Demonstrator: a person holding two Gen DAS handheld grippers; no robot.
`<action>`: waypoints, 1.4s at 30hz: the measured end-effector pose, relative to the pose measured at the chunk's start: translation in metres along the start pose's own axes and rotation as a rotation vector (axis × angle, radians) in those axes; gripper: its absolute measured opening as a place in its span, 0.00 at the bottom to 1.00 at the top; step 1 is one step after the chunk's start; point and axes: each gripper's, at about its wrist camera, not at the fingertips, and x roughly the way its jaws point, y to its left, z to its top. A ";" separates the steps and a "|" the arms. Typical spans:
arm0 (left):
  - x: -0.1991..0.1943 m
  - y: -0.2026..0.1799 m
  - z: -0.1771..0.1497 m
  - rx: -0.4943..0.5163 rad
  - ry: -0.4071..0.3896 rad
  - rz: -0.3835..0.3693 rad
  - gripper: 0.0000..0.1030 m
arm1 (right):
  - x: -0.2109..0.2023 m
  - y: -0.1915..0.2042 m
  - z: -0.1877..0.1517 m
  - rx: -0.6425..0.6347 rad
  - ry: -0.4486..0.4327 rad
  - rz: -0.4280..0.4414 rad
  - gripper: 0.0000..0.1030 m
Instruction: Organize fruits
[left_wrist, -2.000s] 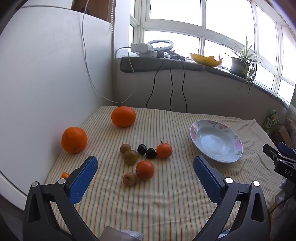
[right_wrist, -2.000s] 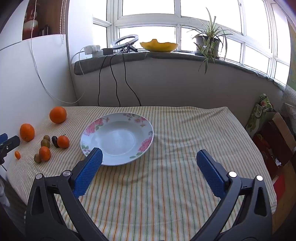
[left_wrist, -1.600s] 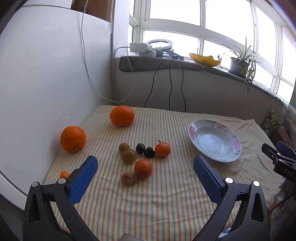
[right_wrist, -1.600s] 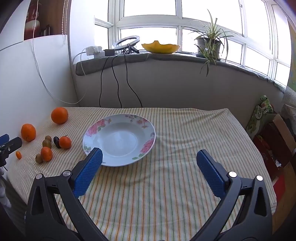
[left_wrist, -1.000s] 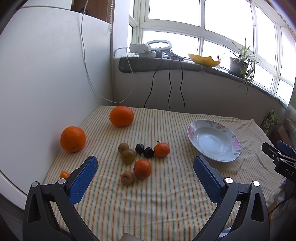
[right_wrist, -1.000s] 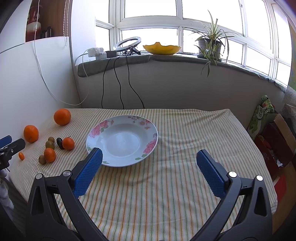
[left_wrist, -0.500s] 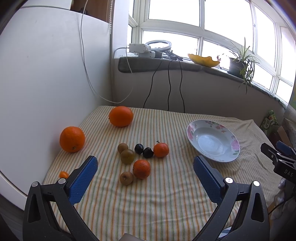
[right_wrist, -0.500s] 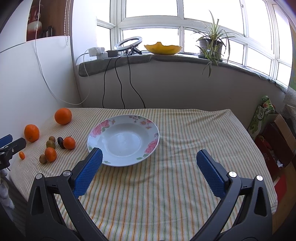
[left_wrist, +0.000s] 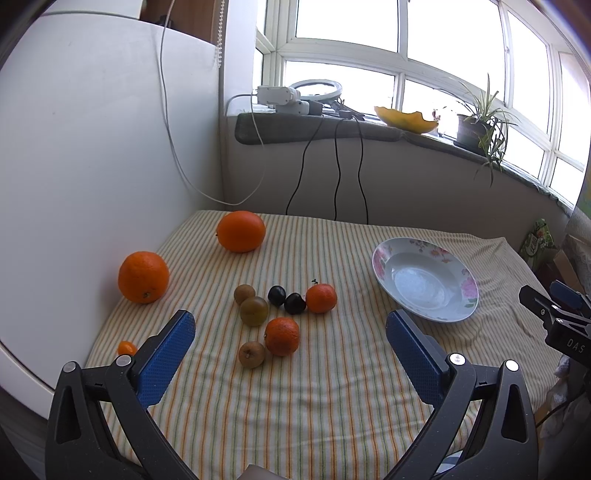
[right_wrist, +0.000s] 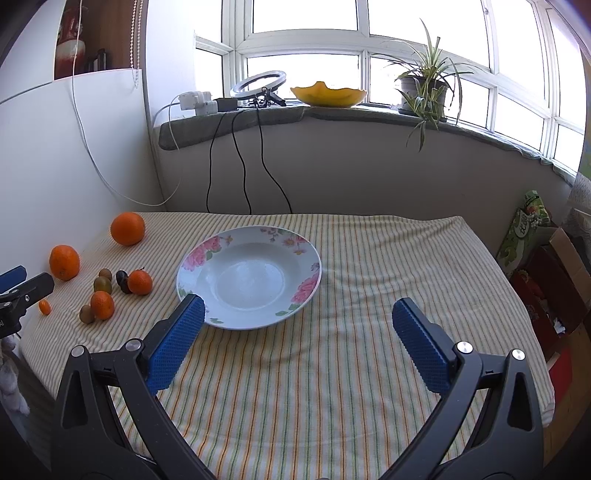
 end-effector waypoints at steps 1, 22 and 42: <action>0.000 0.000 0.000 0.001 0.000 0.001 0.99 | 0.000 0.000 0.000 0.000 0.000 0.000 1.00; 0.000 0.000 0.000 0.001 0.001 0.001 0.99 | 0.001 0.003 0.000 -0.012 0.009 0.007 1.00; 0.006 0.031 -0.016 -0.031 0.034 0.044 0.96 | 0.009 0.027 0.004 -0.102 0.008 0.084 1.00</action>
